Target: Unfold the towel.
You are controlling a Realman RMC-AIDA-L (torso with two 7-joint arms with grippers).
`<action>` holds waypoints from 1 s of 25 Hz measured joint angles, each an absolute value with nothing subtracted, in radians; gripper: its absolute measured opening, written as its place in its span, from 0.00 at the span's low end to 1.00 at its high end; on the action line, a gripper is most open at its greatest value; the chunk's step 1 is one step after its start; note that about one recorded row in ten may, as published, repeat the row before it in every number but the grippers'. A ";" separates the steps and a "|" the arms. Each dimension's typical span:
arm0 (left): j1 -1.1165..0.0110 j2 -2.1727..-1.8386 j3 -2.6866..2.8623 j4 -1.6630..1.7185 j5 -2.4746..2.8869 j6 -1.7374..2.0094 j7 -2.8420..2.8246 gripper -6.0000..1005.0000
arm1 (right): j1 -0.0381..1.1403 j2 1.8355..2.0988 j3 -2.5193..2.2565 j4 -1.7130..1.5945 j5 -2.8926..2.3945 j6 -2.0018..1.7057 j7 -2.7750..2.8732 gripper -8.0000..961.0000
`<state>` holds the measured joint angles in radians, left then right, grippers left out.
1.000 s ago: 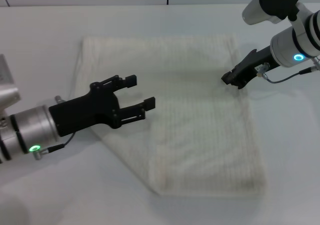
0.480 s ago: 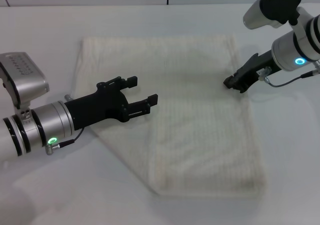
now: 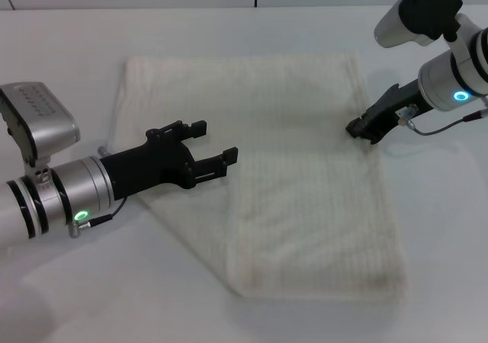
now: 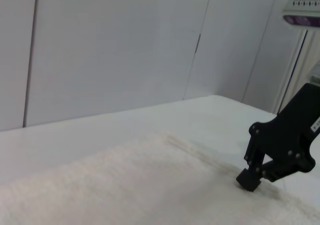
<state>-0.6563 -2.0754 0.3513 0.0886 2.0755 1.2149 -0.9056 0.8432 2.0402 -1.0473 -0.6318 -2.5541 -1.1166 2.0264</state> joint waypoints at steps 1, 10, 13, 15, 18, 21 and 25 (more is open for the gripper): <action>-0.656 -2.075 0.352 0.088 2.076 1.214 -0.906 0.80 | 0.843 2.040 -1.047 -0.632 -2.554 -1.116 2.026 0.01; -0.670 -2.077 0.363 0.032 2.078 1.160 -0.874 0.79 | 0.840 2.040 -1.051 -0.631 -2.554 -1.106 2.026 0.01; -0.678 -2.077 0.362 0.018 2.078 1.151 -0.865 0.79 | 0.840 2.040 -1.051 -0.630 -2.554 -1.106 2.026 0.01; -0.678 -2.077 0.362 0.018 2.078 1.151 -0.865 0.79 | 0.838 2.042 -1.051 -0.630 -2.554 -1.106 2.026 0.01; -0.687 -2.078 0.362 0.009 2.078 1.143 -0.865 0.79 | 0.835 2.044 -1.050 -0.630 -2.554 -1.105 2.026 0.01; -0.695 -2.078 0.363 -0.007 2.079 1.117 -0.864 0.79 | 0.833 2.046 -1.050 -0.631 -2.554 -1.104 2.026 0.01; -0.701 -2.079 0.364 -0.024 2.079 1.095 -0.852 0.79 | 0.832 2.047 -1.048 -0.631 -2.554 -1.104 2.026 0.01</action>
